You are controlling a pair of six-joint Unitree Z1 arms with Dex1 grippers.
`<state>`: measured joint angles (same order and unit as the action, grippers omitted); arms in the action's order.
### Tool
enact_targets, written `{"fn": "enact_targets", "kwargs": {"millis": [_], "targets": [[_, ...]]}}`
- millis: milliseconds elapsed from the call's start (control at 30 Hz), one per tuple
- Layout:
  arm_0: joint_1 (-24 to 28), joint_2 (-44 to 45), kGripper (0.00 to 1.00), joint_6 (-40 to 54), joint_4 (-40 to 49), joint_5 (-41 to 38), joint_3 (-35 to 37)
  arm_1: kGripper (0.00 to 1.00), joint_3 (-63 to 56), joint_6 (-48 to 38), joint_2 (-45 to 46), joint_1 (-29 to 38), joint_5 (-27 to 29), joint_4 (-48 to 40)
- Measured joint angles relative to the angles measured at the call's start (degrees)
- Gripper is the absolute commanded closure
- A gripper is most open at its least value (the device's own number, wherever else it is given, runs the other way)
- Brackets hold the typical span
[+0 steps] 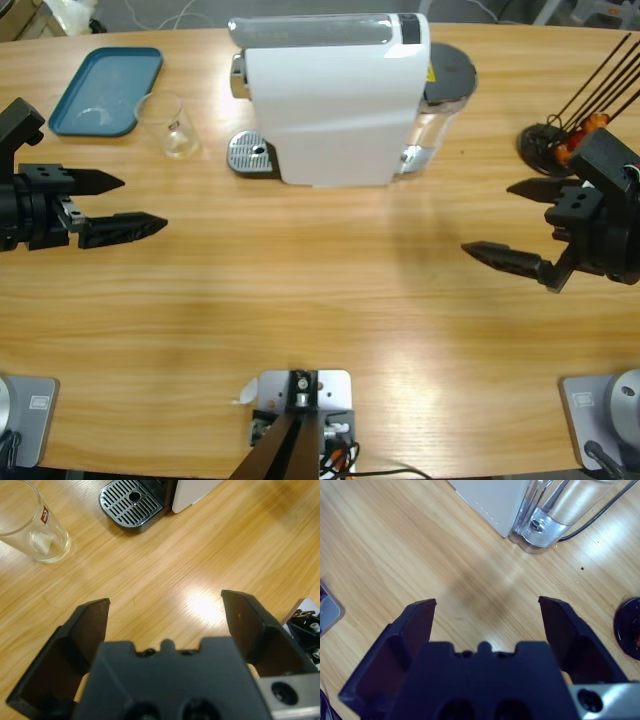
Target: Pour coffee
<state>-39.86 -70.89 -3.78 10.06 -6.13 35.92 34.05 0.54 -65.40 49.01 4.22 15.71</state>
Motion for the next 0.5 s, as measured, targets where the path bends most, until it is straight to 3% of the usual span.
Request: {"fn": "enact_targets", "kwargs": {"millis": [500], "targets": [[0.00,0.59,0.112,-2.53,0.04,0.00,0.76,0.110,0.00,0.00,-0.13,0.00,0.11,0.00]]}}
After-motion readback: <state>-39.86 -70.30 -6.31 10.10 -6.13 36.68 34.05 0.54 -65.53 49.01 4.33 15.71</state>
